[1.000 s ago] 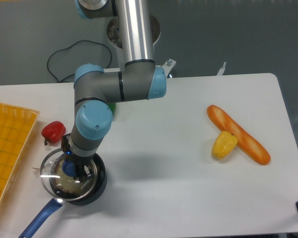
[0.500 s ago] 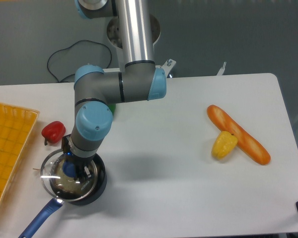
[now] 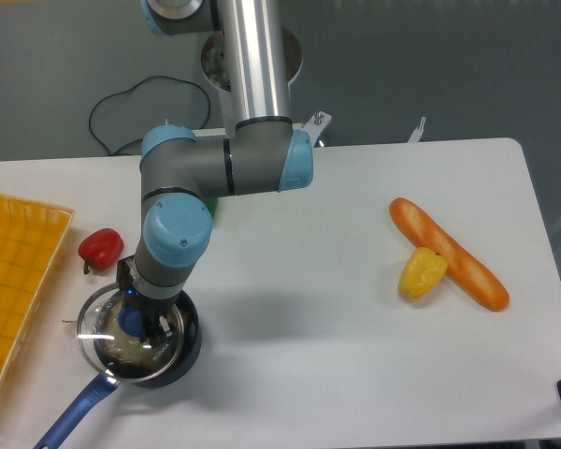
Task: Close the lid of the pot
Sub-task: 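Press and adjust the lid by its knob to seat it on the pan, then open the gripper and lift it up away from the lid knob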
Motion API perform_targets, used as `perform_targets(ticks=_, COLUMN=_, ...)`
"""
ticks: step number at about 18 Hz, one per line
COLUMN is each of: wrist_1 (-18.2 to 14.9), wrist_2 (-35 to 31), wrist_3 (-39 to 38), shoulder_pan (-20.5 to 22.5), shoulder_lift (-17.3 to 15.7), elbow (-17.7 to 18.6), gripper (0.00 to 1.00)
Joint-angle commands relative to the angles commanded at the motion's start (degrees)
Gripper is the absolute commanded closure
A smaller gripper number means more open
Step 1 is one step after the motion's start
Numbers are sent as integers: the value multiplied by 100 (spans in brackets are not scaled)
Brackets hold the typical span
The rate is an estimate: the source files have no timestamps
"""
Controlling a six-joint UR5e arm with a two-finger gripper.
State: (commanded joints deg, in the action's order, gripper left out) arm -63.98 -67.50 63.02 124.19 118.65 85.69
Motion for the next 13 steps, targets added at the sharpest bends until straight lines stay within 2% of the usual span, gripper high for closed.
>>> perform_targets(ticks=6, wrist_1=9, wrist_2=-9, wrist_3=0, shoulder_pan=0, shoulder_lift=18, elbow=9, gripper=39)
perform_targets(ticks=10, wrist_1=9, wrist_2=-9, wrist_3=9, shoulder_pan=0, shoulder_lift=18, elbow=17, gripper=31)
perform_targets(ticks=11, wrist_1=9, wrist_2=-9, wrist_3=9, shoulder_pan=-9, shoulder_lift=18, elbow=18, gripper=26)
perform_targets(ticks=13, wrist_1=18, wrist_2=-9, wrist_3=52, shoulder_pan=-9, shoulder_lift=18, elbow=26, gripper=7)
